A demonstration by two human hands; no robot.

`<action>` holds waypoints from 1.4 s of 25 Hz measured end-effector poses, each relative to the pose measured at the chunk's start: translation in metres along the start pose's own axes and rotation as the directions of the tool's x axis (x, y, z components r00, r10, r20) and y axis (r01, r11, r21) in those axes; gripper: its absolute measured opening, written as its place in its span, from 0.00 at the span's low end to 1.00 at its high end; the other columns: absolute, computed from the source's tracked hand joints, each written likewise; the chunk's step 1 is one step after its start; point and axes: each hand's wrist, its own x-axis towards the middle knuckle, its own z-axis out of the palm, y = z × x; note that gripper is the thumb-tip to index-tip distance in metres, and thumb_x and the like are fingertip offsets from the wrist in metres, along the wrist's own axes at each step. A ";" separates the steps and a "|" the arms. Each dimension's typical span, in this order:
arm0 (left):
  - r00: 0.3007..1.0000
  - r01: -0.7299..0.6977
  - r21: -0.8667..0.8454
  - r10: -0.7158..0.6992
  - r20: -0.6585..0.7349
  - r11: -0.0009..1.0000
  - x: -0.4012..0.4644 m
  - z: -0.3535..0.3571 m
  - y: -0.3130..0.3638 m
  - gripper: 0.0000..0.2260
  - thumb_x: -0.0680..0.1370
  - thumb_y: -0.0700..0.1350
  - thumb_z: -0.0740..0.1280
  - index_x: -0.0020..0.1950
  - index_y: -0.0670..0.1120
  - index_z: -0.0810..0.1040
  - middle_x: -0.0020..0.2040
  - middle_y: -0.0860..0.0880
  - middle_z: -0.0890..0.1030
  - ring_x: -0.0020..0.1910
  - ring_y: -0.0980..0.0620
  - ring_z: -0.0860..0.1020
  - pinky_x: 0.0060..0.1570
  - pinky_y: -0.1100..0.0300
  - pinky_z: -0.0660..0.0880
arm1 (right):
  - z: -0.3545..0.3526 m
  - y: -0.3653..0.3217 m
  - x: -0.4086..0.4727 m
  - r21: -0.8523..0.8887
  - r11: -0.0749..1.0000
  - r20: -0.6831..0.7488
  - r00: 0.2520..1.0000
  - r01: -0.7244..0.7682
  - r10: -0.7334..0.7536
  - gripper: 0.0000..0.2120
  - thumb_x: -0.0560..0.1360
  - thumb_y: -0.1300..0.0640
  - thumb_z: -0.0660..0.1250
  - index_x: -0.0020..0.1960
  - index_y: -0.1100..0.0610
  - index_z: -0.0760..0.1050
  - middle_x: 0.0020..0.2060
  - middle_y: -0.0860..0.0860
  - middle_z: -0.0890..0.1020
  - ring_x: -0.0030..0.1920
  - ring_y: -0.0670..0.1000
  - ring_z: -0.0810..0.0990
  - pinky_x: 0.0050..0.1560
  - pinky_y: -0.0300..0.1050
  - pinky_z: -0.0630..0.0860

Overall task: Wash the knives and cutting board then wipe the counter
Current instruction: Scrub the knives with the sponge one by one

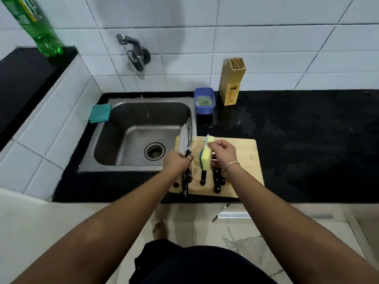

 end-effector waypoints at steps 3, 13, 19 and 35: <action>0.975 -0.184 0.413 0.220 -0.040 0.892 -0.015 0.007 -0.009 0.17 0.74 0.52 0.73 0.34 0.44 0.71 0.31 0.48 0.74 0.31 0.49 0.74 0.26 0.60 0.64 | -0.006 0.002 -0.002 -0.018 1.000 0.019 1.000 0.018 -0.018 0.06 0.71 0.57 0.74 0.41 0.54 0.76 0.43 0.57 0.79 0.41 0.58 0.79 0.39 0.52 0.79; 0.934 -0.306 0.579 0.355 0.030 0.756 -0.017 0.020 -0.001 0.11 0.72 0.49 0.72 0.39 0.46 0.72 0.36 0.48 0.76 0.37 0.47 0.78 0.30 0.59 0.70 | -0.035 -0.008 0.002 -0.118 0.989 -0.003 0.996 0.093 -0.094 0.07 0.71 0.54 0.76 0.44 0.54 0.78 0.40 0.53 0.78 0.40 0.54 0.79 0.41 0.53 0.82; 0.924 -0.359 0.569 0.369 0.103 0.740 -0.021 0.045 0.023 0.09 0.76 0.50 0.68 0.41 0.45 0.74 0.38 0.48 0.78 0.37 0.48 0.78 0.32 0.58 0.73 | -0.046 -0.011 0.006 -0.100 0.991 -0.015 0.996 0.090 -0.092 0.09 0.71 0.54 0.76 0.48 0.55 0.79 0.43 0.53 0.79 0.47 0.56 0.81 0.47 0.57 0.83; 0.967 -0.199 0.258 0.145 0.211 0.946 0.020 0.016 0.046 0.09 0.73 0.41 0.65 0.34 0.41 0.78 0.25 0.47 0.81 0.24 0.52 0.82 0.24 0.65 0.74 | 0.009 -0.044 0.026 -0.109 0.896 -0.102 0.892 0.430 -0.441 0.08 0.70 0.53 0.77 0.43 0.50 0.78 0.36 0.46 0.78 0.37 0.44 0.75 0.43 0.42 0.77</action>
